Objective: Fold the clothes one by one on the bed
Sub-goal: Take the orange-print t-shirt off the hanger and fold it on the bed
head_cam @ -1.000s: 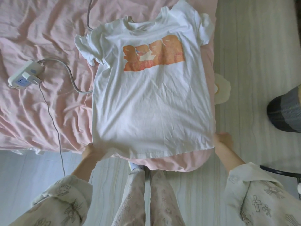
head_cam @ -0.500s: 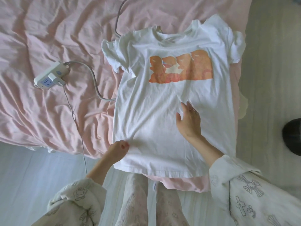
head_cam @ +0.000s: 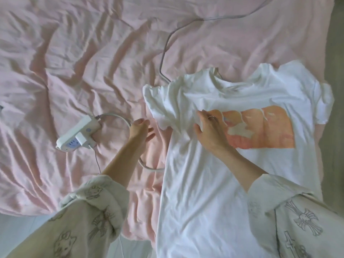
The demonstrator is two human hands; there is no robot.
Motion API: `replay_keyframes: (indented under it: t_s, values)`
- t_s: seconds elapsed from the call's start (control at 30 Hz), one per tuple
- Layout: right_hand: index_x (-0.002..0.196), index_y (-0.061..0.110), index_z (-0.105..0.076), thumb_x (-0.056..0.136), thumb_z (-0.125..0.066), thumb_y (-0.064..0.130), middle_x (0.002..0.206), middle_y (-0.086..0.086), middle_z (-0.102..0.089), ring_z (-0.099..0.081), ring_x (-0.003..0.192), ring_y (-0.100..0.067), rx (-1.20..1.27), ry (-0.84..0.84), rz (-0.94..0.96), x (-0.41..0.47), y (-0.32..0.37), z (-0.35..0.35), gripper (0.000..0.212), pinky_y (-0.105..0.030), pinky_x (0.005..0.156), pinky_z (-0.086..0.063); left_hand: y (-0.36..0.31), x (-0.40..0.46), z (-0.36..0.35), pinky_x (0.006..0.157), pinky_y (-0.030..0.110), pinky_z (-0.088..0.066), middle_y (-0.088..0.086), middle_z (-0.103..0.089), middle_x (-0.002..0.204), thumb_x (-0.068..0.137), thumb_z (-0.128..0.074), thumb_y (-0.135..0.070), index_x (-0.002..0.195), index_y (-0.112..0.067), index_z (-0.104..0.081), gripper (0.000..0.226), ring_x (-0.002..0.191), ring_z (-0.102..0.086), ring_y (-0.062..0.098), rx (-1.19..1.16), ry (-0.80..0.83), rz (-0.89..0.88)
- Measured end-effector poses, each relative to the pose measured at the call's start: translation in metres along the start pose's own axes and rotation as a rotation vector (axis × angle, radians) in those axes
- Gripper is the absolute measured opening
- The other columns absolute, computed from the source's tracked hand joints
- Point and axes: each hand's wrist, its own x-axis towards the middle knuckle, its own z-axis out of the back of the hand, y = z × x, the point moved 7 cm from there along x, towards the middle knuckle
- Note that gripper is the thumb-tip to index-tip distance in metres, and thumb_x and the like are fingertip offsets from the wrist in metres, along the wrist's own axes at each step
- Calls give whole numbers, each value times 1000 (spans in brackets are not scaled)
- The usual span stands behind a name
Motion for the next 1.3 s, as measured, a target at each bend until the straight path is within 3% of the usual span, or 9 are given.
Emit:
replay_keyframes:
  t_s: [0.23,0.37,0.53,0.73,0.9,0.97,1.07,1.2,1.3]
  values:
    - [147,15,-29,98,-40,26,157,-8,-18,-18,145,-22,-122,91,221,42,23,-16,52,-34,115,-18,-36,51,-33,57,29,-43,5,-48,55,89,-61,-21,76,-8,-57,19,41,-47,14,-70,49,70]
    - [147,14,-29,97,-38,27,156,-9,-19,-19,144,-27,-116,131,238,62,24,-21,52,-42,116,-23,-45,64,-45,73,37,-53,10,-64,88,84,-66,-12,103,-3,-61,22,75,-61,22,-133,120,160]
    - [149,19,-22,98,-39,35,158,-7,-12,-13,145,-27,-131,245,251,83,35,-31,56,-47,115,-20,-73,65,-24,79,43,-56,14,-69,98,79,-71,-9,115,0,-59,39,85,-68,28,-203,97,25]
    - [151,27,-4,98,-36,41,159,1,6,4,146,-19,-215,384,238,89,33,-50,63,-51,115,-4,-65,76,54,61,29,-52,5,-61,84,80,-70,-21,114,2,-58,43,85,-62,27,-127,-388,-70]
    - [151,29,-6,95,-39,48,159,0,5,4,147,-20,-257,337,292,83,29,-57,67,-57,113,-1,-51,72,18,80,39,-57,10,-70,106,87,-63,-23,113,-7,-61,31,97,-68,26,-85,157,31]
    - [148,24,-25,92,-44,48,158,-7,-15,-15,145,-26,-262,284,309,79,29,-56,64,-63,109,-11,-52,69,18,76,37,-57,13,-70,102,82,-68,-14,102,-6,-63,22,92,-68,29,98,175,-42]
    - [135,21,-51,82,-34,57,144,-10,-45,-43,132,-30,-278,255,334,72,28,-52,65,-67,98,-30,-66,68,39,64,34,-47,16,-61,88,84,-66,-16,91,-7,-54,16,80,-62,33,540,-127,-233]
    - [136,23,-48,81,-26,62,146,-7,-42,-40,135,-27,-236,287,397,57,23,-50,71,-64,103,-27,-102,40,29,76,42,-44,26,-62,97,90,-55,-24,102,-1,-49,27,93,-59,42,735,-368,-476]
    - [148,29,-25,76,-8,68,158,1,-16,-14,146,-18,-183,274,317,55,3,-36,83,-53,115,-8,-132,-3,-13,66,41,-42,25,-65,84,87,-47,-42,92,-3,-48,39,82,-60,45,808,-405,-742]
